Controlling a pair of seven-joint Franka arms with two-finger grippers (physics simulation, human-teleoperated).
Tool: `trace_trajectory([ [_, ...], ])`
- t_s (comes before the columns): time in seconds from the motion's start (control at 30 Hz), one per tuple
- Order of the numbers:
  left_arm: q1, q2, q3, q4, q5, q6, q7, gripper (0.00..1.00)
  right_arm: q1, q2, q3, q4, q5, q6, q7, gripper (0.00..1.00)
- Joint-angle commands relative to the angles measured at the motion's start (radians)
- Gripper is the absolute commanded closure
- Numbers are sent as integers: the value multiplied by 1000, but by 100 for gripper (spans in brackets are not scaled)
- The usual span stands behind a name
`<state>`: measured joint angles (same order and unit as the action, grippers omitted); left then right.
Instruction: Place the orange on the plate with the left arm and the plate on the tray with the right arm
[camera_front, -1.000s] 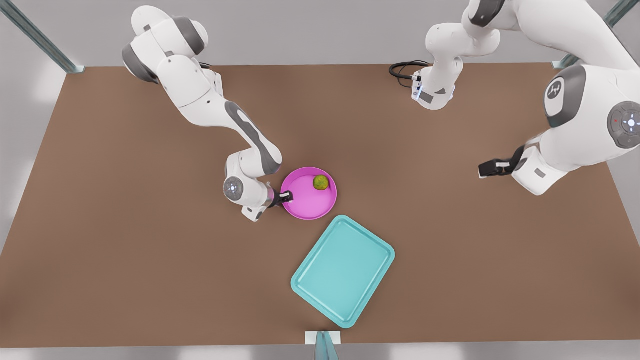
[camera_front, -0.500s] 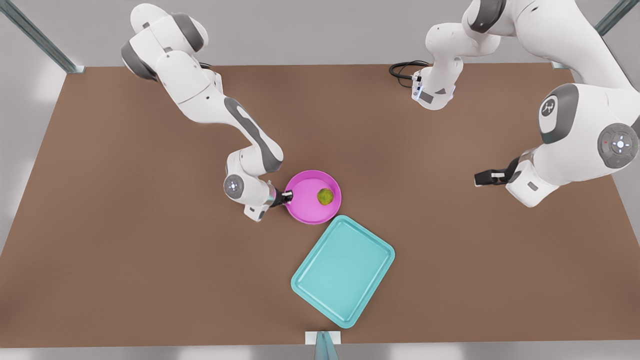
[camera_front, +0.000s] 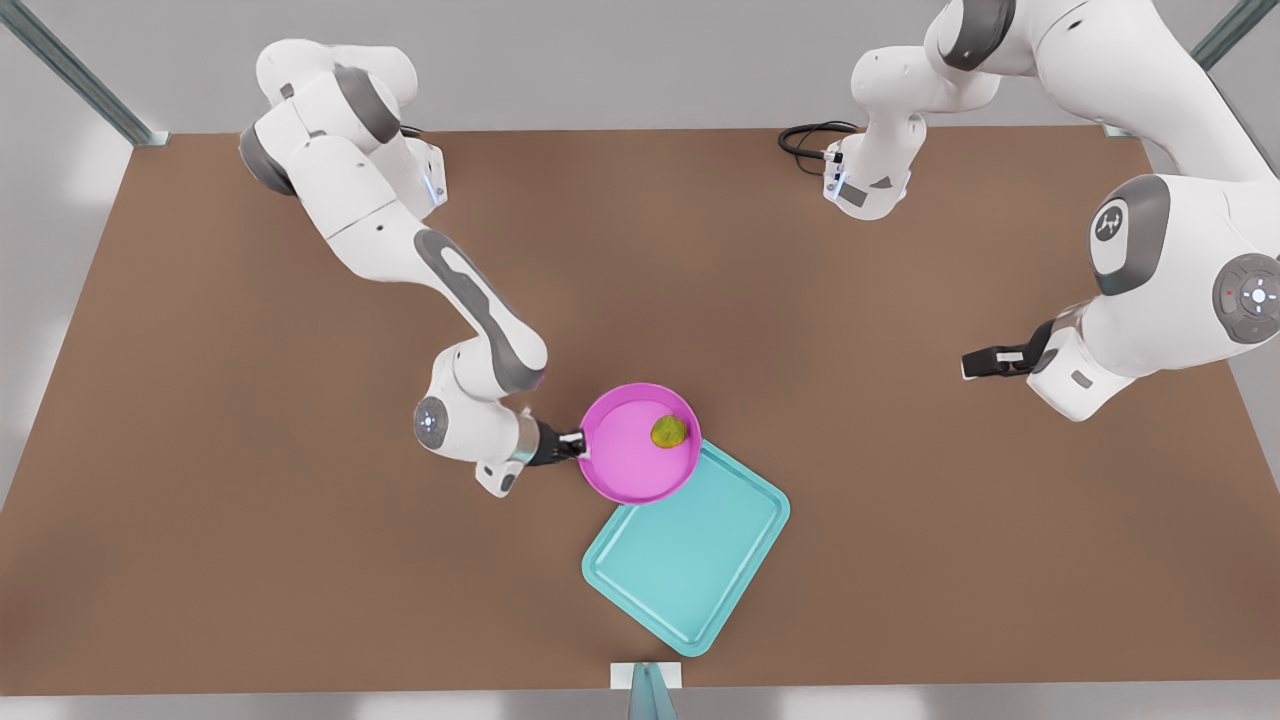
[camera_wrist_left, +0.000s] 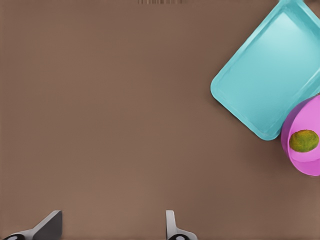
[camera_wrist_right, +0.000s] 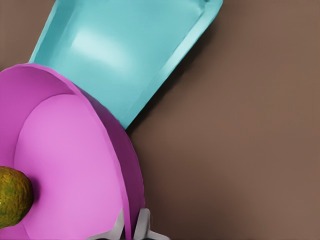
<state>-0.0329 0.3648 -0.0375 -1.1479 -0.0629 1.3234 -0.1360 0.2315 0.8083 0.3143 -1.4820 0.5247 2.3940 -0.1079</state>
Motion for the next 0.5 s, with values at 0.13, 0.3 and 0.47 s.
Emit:
trace_trajectory([
  [0.13,1,0,1,2,2,8,16,0,80,241,0,356,100,-70,54,79],
  [0.3,2,-1,16,0,3,7,16,0,144,427,-4,649,110,-52,180,79],
  [0.47,2,-1,16,0,3,3,18,0,138,468,-15,709,110,8,175,79],
])
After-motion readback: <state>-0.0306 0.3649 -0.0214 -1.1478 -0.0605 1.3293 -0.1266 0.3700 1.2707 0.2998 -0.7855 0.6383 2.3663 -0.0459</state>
